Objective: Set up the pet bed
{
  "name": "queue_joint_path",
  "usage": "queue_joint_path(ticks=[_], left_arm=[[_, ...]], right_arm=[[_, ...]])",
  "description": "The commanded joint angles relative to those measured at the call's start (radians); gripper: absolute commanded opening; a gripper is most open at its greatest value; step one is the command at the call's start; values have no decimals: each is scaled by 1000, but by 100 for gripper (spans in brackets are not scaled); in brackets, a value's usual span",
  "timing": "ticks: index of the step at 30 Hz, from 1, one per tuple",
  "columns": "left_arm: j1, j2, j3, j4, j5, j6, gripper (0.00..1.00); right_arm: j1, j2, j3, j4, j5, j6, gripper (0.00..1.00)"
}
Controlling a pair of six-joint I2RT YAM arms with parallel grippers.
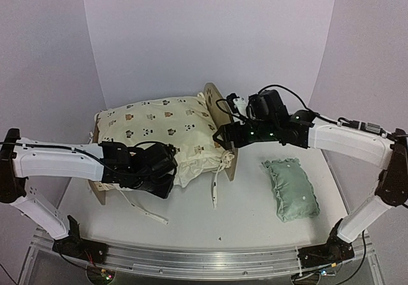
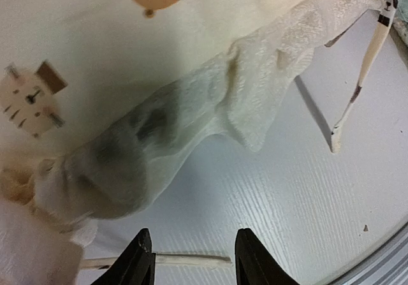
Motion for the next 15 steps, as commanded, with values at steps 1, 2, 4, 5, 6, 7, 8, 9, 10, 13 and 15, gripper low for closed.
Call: queue_joint_path(ticks=[1,2,4,5,6,7,8,9,10,13,15], left_arm=[[5,-74,43,-164,-171,-61,45],[6,-85,46,-186,-196,-70,47],[13,-108,49,-219,-236,-80,52],[18,-122,47,-228,-249,-83,54],[25,-131,45,-235,-259,-86,57],[29,-137,43,-241,-267,-87,58],[33,-145,42,-244,-275,-88,60],[36,-151,41,-244,-281,-88,61],[38,-154,41,-245,-286,-87,62],[49,-153,51,-253,-306,-85,63],[58,-148,62,-262,-323,-84,64]], right_arm=[[41,79,91,-57,100,10,88],[52,88,93,-60,145,6,88],[69,98,83,-64,209,7,88],[71,100,73,-63,220,11,88],[72,102,62,-62,212,17,88],[72,105,51,-58,200,21,87],[73,111,45,-53,183,23,86],[74,116,41,-50,159,25,84],[75,121,40,-46,127,27,81],[98,136,51,-32,86,18,74],[114,149,67,-25,87,0,73]])
